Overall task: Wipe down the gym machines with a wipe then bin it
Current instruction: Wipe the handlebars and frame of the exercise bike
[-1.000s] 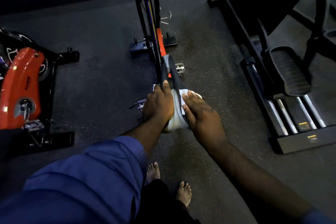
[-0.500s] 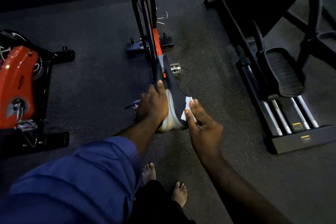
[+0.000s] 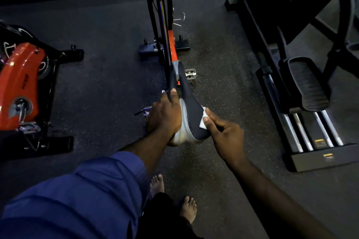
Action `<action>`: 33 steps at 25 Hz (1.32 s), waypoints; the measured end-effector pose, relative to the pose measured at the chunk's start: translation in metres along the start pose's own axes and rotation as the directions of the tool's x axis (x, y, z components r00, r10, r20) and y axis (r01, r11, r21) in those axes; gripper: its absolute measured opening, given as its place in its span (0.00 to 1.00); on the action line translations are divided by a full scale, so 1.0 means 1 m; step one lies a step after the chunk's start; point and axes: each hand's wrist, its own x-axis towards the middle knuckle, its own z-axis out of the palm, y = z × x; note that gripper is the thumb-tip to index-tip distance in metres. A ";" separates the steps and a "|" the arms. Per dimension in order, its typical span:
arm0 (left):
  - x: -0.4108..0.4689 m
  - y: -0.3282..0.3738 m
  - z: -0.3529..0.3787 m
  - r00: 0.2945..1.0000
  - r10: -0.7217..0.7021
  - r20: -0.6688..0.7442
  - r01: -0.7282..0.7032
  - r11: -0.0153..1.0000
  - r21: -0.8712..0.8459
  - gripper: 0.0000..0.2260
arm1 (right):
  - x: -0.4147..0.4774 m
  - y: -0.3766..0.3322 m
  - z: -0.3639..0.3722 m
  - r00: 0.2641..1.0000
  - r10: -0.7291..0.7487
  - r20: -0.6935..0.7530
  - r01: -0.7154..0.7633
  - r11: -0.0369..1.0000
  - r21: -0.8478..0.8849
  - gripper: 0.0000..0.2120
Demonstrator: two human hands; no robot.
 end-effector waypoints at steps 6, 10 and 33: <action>0.002 0.000 0.001 1.000 0.003 0.010 -0.003 1.000 -0.001 0.28 | 0.064 -0.029 0.017 0.992 -0.077 0.100 0.095 0.977 -0.192 0.15; 0.004 -0.001 -0.001 1.000 0.007 0.007 -0.008 1.000 0.009 0.28 | 0.076 -0.034 0.028 0.992 -0.111 0.063 0.121 0.975 -0.186 0.13; 0.001 0.005 -0.015 0.996 0.051 0.073 -0.054 0.998 0.041 0.22 | 0.149 -0.076 0.054 0.982 -0.123 0.147 0.142 0.981 -0.131 0.15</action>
